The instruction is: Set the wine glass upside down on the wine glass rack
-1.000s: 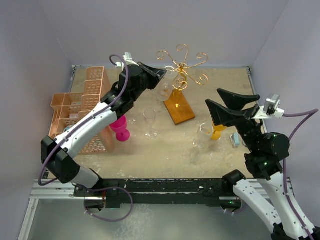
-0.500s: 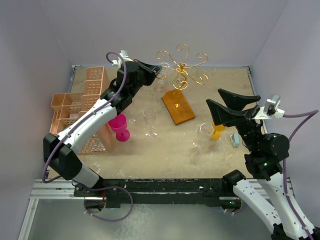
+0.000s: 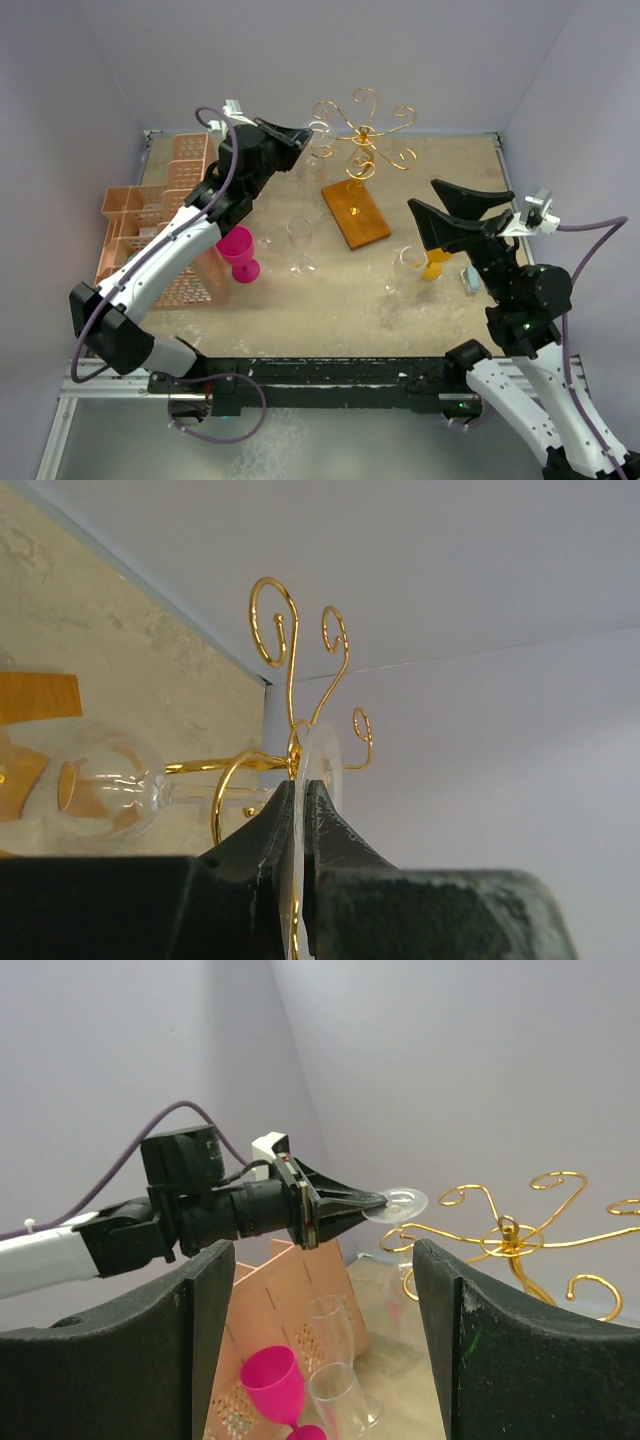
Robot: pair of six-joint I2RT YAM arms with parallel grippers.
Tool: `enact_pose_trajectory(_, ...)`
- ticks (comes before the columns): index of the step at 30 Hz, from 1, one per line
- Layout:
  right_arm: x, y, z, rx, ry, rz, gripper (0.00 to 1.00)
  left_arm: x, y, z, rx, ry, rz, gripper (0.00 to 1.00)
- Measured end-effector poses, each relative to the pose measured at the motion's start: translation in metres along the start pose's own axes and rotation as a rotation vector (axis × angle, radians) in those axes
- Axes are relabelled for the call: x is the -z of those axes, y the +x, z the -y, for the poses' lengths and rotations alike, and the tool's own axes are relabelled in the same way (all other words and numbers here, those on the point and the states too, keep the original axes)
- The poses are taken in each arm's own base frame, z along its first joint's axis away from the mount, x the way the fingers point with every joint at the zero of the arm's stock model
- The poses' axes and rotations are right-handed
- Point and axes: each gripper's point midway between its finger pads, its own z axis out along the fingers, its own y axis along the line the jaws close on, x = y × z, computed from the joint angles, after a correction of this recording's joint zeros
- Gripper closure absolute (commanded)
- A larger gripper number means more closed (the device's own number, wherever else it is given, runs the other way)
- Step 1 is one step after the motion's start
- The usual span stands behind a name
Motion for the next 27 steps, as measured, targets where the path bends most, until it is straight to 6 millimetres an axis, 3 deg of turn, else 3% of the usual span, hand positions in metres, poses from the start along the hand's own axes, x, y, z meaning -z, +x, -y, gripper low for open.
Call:
enact_pose_trajectory(6,0.0,0.005,0.002,-0.003,0.005,-0.01,0.27,0.009,-0.003,0.005,-0.002,0.018,0.0,1.0)
enact_pose_trajectory(13,0.0,0.006,0.003,-0.004,0.006,-0.012,0.27,0.012,0.01,-0.016,-0.011,-0.016,-0.049,1.0)
enact_pose_trajectory(19,-0.001,0.012,0.006,-0.006,0.013,-0.027,0.27,0.015,0.022,-0.013,-0.011,0.008,-0.118,1.0)
enact_pose_trajectory(27,-0.002,0.02,0.01,-0.011,0.022,-0.044,0.27,0.017,0.027,-0.014,-0.012,0.01,-0.154,0.76)
